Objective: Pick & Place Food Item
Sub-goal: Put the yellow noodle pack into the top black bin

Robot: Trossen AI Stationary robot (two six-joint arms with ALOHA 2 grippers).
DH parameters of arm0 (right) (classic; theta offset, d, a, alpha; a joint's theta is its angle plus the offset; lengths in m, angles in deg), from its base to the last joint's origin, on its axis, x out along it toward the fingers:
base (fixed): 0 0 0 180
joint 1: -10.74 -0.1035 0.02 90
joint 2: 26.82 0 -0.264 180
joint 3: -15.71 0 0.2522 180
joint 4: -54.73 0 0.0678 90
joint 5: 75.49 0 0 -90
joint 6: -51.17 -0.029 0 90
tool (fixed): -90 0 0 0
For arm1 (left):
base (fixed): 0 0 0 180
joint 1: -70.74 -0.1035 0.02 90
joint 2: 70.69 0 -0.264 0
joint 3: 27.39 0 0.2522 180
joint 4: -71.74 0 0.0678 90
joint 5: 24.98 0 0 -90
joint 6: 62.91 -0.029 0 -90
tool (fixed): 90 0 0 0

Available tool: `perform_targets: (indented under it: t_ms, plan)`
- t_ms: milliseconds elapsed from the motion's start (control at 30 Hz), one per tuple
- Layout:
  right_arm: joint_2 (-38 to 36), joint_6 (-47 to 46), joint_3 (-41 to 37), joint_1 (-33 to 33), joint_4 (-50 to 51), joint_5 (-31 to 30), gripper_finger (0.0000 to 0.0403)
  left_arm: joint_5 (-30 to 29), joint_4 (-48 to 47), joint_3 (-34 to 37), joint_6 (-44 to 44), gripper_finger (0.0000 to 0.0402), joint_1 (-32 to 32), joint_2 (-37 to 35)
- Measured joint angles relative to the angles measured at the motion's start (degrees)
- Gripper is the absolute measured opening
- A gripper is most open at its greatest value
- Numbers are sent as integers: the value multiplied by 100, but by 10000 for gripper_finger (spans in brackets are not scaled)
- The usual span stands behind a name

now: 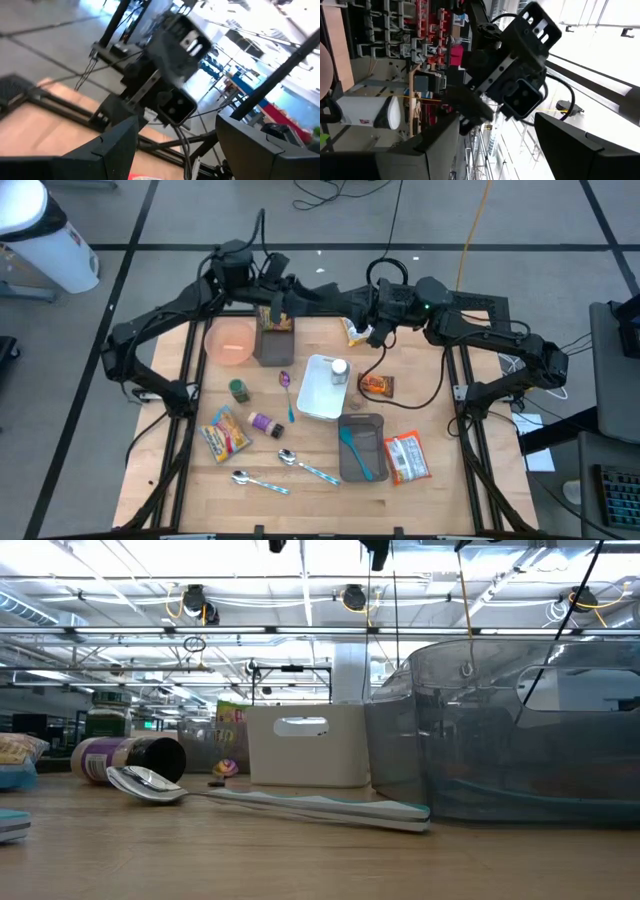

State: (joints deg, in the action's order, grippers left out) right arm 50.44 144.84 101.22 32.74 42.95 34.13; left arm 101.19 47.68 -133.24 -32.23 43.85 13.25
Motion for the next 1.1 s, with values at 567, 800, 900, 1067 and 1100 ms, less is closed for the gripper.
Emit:
perform_targets:
  t_ms: [567, 800, 900, 1067, 1100]
  plan:
    - [2, -1425, 0, 1, -809, -2, 251, -693, 442, 0, -2984, 271, 562, -11]
    - [2, -2213, 0, 2, -843, -300, 251, -2022, 448, 0, -5616, 271, 651, -64]
    - [2, -2692, 0, 2, -888, -449, 251, -2667, 451, 0, -7281, 271, 673, -113]
    - [2, -3400, 0, 4, -902, -474, 251, -2764, 443, 0, -9004, 271, 556, -129]
    - [2, -3553, 0, 4, -901, -476, 251, -2770, 439, 0, -9136, 271, 525, -129]
